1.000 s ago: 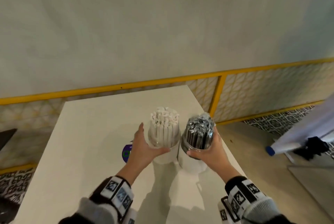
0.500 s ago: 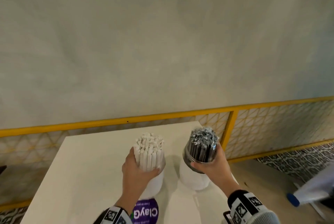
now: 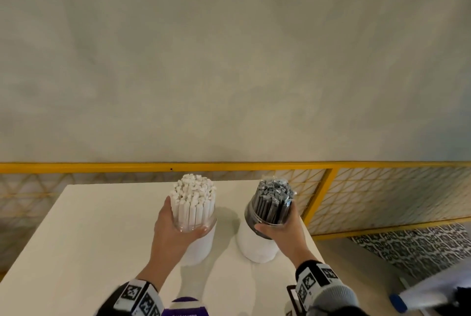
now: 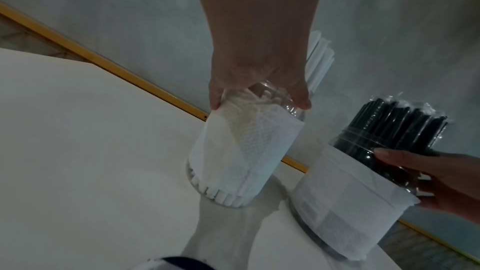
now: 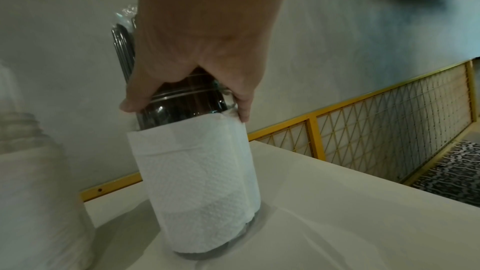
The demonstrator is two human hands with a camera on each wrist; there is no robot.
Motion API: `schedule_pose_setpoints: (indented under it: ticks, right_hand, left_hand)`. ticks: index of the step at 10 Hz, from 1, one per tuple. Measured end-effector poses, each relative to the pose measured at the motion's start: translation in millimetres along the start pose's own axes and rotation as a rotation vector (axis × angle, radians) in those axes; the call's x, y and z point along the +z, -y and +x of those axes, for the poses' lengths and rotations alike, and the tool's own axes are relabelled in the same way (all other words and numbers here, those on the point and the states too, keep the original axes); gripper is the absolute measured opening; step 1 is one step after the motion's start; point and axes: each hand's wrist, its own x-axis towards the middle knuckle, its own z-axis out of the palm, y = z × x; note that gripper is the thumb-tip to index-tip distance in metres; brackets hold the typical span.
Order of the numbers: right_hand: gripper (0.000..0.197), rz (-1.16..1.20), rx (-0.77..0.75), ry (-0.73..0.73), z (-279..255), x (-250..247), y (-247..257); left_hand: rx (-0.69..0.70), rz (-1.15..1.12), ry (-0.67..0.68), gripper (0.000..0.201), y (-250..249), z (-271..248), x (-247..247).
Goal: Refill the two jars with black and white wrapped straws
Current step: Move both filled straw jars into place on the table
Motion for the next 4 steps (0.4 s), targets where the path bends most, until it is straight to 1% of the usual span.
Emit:
schedule_pose_setpoints:
  ticks: [2, 3, 4]
  right_hand:
    - [0.103, 0.007, -0.001, 0.050, 7.2, -2.8, 2.8]
    - [0.118, -0.025, 0.054, 0.080, 8.4, -4.4, 1.1]
    - [0.128, -0.068, 0.034, 0.086, 3.2, -8.6, -5.5]
  left_hand:
    - [-0.034, -0.012, 0.025, 0.104, 3.5, 5.3, 5.4]
    - [-0.110, -0.033, 0.082, 0.105, -5.2, 2.5, 6.8]
    - [-0.155, 0.027, 0.046, 0.121, -20.8, -10.3, 7.9]
